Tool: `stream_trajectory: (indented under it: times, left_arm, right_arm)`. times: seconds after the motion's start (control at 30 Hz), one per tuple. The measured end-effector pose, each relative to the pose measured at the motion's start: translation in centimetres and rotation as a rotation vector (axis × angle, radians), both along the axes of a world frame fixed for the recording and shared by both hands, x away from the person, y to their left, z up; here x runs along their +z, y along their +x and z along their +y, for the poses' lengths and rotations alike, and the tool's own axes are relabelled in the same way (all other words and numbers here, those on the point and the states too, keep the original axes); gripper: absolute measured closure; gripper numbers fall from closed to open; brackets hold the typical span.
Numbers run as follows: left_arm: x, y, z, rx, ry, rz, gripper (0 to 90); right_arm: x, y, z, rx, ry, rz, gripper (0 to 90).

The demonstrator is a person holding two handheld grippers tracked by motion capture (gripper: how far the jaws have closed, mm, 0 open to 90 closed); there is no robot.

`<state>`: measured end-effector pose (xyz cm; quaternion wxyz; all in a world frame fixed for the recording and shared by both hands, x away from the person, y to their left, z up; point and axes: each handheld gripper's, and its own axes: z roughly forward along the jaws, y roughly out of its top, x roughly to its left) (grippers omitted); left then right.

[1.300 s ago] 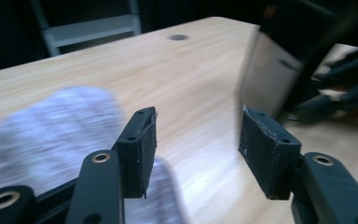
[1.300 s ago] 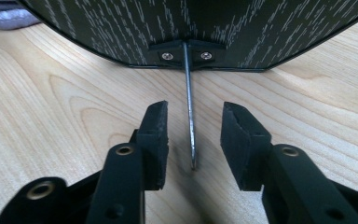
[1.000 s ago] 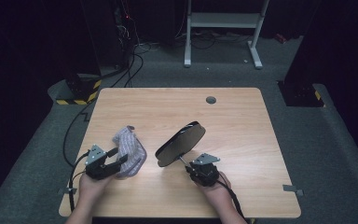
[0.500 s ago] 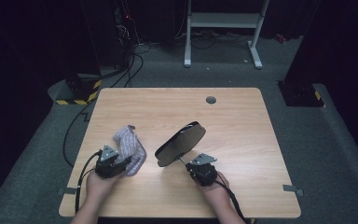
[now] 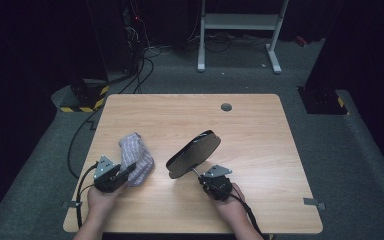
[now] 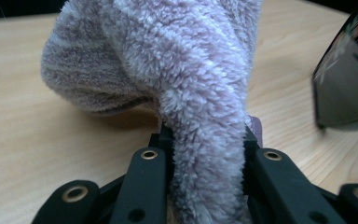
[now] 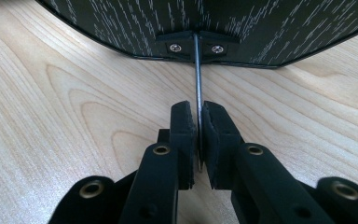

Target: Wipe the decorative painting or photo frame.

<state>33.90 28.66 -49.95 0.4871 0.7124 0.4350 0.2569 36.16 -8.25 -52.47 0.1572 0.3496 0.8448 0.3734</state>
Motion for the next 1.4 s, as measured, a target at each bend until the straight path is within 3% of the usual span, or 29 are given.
stream_trajectory:
  times: [0.3,0.5,0.57,0.63,0.7,0.8,0.87,1.03,1.13,1.27,1.4]
  left_arm:
    - [1.5,-1.1,-0.9,-0.07,-0.028,-0.096,73.0]
    - [3.0,-2.2,-1.8,-0.107,-0.022,-0.186,72.5]
    - [3.2,-2.2,-2.0,-0.114,-0.012,-0.191,72.5]
    - [3.4,-2.1,-2.0,-0.131,-0.033,-0.177,72.5]
    - [3.9,-2.3,-2.0,-0.133,-0.052,-0.19,72.4]
    - [5.5,-3.3,-2.1,-0.138,-0.085,-0.249,72.4]
    - [6.7,-3.9,-2.5,-0.139,-0.08,-0.28,72.4]
    - [10.3,-6.0,-3.8,-0.191,-0.142,-0.385,72.5]
    - [11.9,-6.6,-4.5,-0.223,-0.187,-0.416,72.5]
    - [14.1,-6.7,-7.0,-0.27,-0.166,-0.462,72.5]
    - [15.0,-5.4,-9.7,-0.299,-0.163,-0.461,72.5]
  right_arm:
    - [0.0,0.1,0.2,-0.005,0.003,-0.005,71.4]
    - [0.0,0.3,0.0,0.005,0.01,0.008,73.7]
    - [0.0,0.2,0.0,0.005,0.006,-0.003,74.5]
    - [0.0,0.2,0.0,0.005,-0.004,-0.008,77.7]
    - [0.0,0.2,0.0,0.006,-0.008,-0.011,82.0]
    - [0.0,0.2,-0.1,0.005,-0.007,-0.008,87.2]
    - [0.0,0.2,0.0,0.005,-0.009,-0.011,87.6]
    - [0.0,0.0,0.1,0.001,-0.024,-0.027,88.1]
    - [0.0,0.0,0.1,0.0,-0.024,-0.026,88.0]
    - [0.0,0.0,0.1,0.001,-0.024,-0.027,88.0]
    - [0.0,0.0,0.1,0.003,-0.025,-0.026,88.0]
